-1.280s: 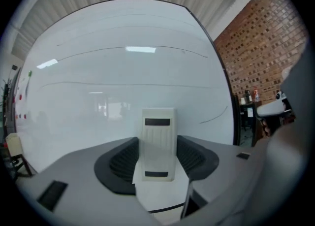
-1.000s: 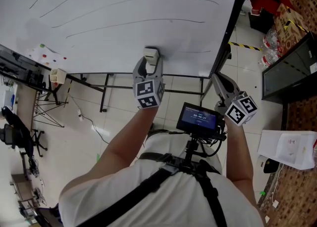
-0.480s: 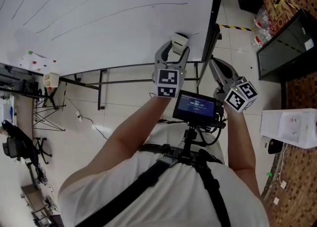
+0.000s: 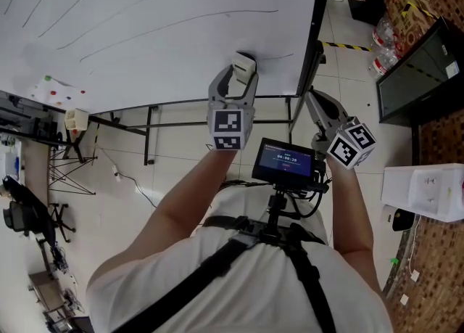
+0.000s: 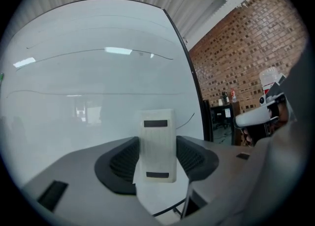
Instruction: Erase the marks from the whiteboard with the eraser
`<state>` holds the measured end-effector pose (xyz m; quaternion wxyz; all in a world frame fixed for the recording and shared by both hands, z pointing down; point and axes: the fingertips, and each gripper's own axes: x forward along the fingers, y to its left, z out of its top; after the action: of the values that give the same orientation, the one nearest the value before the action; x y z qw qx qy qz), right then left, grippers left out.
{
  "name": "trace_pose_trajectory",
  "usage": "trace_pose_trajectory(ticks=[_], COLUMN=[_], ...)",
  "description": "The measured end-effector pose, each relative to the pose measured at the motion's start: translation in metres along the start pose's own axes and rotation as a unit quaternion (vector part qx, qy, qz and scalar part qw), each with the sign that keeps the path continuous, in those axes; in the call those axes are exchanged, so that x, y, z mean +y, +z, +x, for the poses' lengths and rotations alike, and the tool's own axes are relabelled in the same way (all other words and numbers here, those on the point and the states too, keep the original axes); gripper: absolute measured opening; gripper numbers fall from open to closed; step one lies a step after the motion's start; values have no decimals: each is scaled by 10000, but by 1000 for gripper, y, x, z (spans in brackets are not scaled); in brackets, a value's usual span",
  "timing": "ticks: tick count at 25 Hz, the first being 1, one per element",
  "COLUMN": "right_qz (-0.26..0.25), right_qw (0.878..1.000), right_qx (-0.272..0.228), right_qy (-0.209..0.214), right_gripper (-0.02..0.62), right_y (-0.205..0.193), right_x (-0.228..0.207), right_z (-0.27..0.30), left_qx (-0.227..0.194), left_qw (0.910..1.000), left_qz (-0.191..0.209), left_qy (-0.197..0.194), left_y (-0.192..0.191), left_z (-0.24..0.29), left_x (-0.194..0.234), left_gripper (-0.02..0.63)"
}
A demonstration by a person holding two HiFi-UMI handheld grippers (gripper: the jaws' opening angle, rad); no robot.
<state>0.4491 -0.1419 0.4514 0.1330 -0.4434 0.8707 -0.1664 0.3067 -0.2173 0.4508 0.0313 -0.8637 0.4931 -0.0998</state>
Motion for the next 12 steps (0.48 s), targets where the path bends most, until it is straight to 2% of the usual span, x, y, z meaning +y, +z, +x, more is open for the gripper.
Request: trace_pose_trajectory(ticks=[6,12], right_qz=[32,84], right_qw=[9999,9997], right_qx=[-3,1], right_qy=[-99,-239], right_gripper=[20,20], right_y=[-2,-3], right_x=[-1,-8], right_z=[-8,-17], left_qx=[94,106], left_qw=[9999,9990], left_qz=[-64,-25], left_qy=[-73,-424], left_y=[4,3], left_z=[17,33], left_x=[-32,-65], left_gripper=[267,268])
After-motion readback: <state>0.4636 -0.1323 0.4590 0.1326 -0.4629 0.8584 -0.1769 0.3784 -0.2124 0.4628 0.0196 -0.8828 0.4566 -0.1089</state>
